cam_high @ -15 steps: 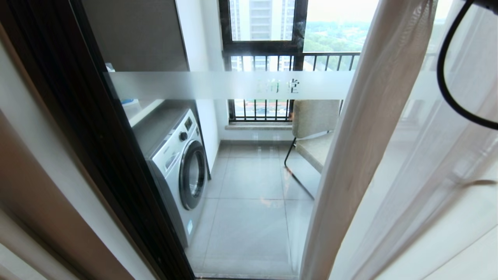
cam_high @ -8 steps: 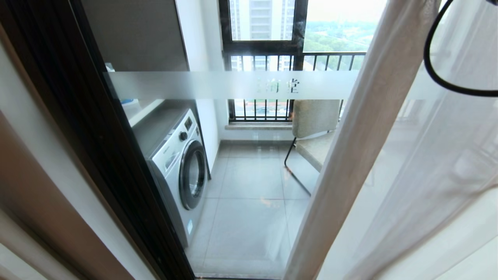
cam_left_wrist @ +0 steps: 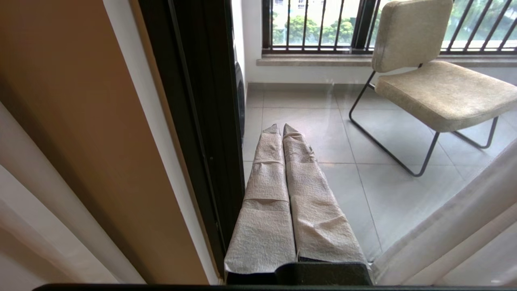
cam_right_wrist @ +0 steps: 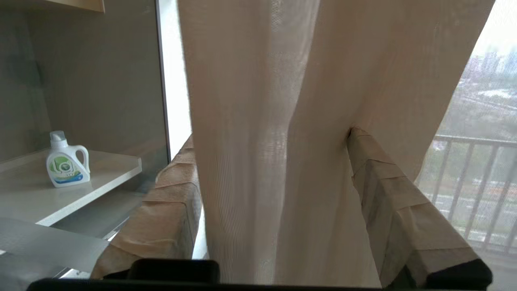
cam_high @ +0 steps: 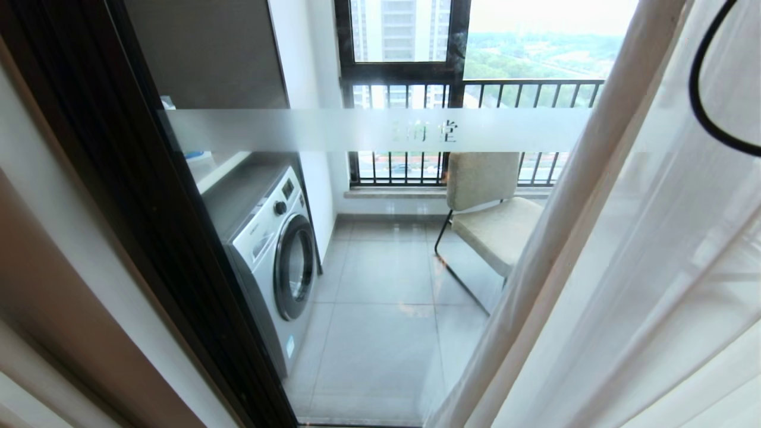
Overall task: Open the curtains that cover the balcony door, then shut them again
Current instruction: Close the inner curtains on both sides
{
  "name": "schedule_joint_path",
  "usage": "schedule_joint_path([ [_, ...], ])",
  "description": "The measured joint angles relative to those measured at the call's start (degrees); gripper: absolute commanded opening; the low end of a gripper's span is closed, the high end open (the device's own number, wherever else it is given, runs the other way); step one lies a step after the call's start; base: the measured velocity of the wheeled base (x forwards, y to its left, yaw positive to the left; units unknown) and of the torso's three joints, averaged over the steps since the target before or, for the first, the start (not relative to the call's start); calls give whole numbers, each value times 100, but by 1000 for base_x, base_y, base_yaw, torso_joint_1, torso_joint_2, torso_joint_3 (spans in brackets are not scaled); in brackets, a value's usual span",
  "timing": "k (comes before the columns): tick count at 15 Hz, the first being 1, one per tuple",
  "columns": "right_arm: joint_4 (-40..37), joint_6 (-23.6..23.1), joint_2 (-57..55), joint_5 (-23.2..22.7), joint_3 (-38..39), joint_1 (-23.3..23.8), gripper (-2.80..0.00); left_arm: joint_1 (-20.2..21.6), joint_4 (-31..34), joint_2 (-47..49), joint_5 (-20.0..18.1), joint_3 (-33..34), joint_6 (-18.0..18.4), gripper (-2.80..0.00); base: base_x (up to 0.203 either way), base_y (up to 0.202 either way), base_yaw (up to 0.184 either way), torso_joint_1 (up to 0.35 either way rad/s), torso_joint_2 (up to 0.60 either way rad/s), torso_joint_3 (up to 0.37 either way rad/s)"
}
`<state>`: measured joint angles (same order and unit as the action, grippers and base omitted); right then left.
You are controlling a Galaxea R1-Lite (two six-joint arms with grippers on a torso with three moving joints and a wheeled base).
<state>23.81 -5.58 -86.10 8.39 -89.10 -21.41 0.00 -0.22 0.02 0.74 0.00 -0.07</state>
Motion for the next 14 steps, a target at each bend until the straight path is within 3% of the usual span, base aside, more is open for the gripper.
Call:
schedule_joint_path([
  [8,-94,-13,2629,-29,2682,41,0,0,-2,0,2,0,2,-280,0,0,0,0,0,0],
  [12,-112,-44,3362,-5,3139,33,0,0,0,0,2,0,2,-280,0,0,0,0,0,0],
  [13,-105,-43,3442,-5,3158,33,-280,0,-2,0,2,0,0,-280,0,0,0,0,0,0],
  [14,-107,-43,3486,-5,3166,33,-280,0,-2,0,0,0,0,-280,0,0,0,0,0,0],
])
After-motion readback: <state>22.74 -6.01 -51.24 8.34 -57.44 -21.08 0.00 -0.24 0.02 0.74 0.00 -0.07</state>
